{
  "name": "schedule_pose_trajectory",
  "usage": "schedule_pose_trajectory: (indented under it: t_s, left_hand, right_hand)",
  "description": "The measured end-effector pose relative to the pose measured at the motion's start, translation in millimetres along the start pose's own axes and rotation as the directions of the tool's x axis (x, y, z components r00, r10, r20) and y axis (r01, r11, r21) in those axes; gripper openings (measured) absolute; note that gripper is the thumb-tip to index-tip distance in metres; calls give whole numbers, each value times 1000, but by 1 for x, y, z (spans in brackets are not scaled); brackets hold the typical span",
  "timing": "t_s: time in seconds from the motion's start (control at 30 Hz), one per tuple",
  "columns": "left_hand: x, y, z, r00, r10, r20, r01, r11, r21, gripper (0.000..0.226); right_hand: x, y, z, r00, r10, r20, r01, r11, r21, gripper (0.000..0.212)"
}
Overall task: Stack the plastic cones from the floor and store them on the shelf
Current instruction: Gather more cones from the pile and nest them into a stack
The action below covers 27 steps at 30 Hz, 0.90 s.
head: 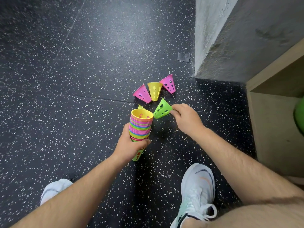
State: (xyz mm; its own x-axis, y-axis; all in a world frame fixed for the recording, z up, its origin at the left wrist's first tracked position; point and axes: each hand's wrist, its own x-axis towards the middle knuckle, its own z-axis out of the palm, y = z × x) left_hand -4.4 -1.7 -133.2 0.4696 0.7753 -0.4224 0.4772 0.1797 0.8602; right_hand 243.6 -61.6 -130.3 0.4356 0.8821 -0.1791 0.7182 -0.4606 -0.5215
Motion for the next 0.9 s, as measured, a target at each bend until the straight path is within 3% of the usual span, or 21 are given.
schedule_pose_trajectory:
  t_s: [0.37,0.5,0.57,0.73,0.9]
  left_hand:
    - [0,0,2,1000,-5,-9,5,1000,2,66]
    - [0,0,2,1000,7,-19,-7,1000,-12,66]
    - [0,-1,2,1000,5,-25,-5,1000,-24,67]
    - [3,-6,-4,997,-39,-71,31,993,-111,73]
    - [1,-16,-11,986,-97,-135,65,973,-220,75]
  right_hand:
    - [4,-45,-36,937,-277,-210,304,946,108,24]
    - [-1,-60,-31,911,-402,-94,412,898,151,26]
    - [-5,-64,-25,917,-398,2,391,902,183,28]
    - [-6,-75,-9,960,-247,134,180,906,383,35]
    - [15,-73,11,987,-128,99,103,970,222,28]
